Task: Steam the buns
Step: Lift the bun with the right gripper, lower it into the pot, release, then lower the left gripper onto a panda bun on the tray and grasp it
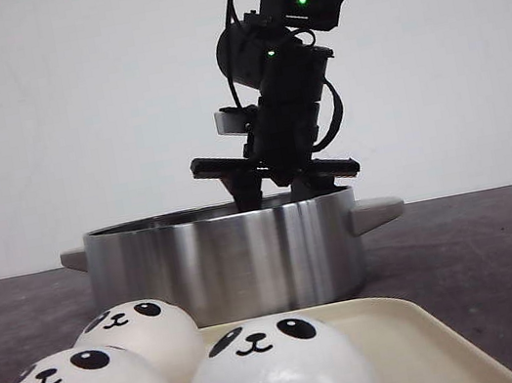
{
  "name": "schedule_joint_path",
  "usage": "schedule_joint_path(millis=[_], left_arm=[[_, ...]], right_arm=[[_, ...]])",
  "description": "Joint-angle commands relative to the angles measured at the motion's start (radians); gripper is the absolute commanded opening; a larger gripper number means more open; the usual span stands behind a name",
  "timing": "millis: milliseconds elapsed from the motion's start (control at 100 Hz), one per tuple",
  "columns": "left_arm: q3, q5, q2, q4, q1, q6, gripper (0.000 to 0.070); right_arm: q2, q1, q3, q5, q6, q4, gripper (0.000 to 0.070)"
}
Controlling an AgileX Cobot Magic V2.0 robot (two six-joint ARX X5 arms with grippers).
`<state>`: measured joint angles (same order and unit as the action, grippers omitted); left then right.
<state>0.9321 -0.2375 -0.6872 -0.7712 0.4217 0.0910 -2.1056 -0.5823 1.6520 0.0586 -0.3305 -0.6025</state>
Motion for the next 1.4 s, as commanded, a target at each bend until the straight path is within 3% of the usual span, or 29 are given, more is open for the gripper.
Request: schedule_joint_path(millis=[0,140,400,490,570,580,800,920,1140,1390], left_arm=[[0.017,0.002,-0.006,0.006,0.005,-0.011,0.0596],[0.017,0.002,-0.006,0.006,0.005,-0.011,0.0596],[0.017,0.002,-0.007,0.004,0.005,-0.007,0.0596],[0.016,0.002,-0.019,0.005,0.005,0.011,0.0595],[0.015,0.002,-0.047,0.004,0.005,0.041,0.0595],[0.015,0.002,-0.051,0.004,0.005,0.046,0.0595],[0.015,0.002,-0.187,0.003,0.032,0.114,0.0595],[0.015,0.002,-0.274,-0.004,0.064,0.132,0.0595],[0.015,0.002,-0.457,-0.042,0.127,0.214,0.0596],[0.015,0.002,-0.654,-0.036,0.232,0.270,0.0596]], right_arm=[[-0.027,-0.008,0.018,-0.007,-0.012,-0.008,0.0366],[-0.024,-0.009,0.021,-0.007,-0.037,-0.003,0.0443],[-0.007,-0.012,0.173,-0.006,-0.018,-0.084,0.0435],[0.029,-0.024,0.269,-0.006,0.012,-0.142,0.0273],[0.088,-0.040,0.343,-0.006,0.054,-0.192,0.0007],[0.096,-0.043,0.350,-0.005,0.061,-0.196,0.0000],[0.373,-0.142,0.392,-0.045,0.163,-0.243,0.0004],[0.528,-0.223,0.392,-0.127,0.180,-0.264,0.0004],[0.736,-0.382,0.392,-0.354,0.211,-0.280,0.0004],[0.837,-0.411,0.392,-0.480,0.206,-0.382,0.0004]])
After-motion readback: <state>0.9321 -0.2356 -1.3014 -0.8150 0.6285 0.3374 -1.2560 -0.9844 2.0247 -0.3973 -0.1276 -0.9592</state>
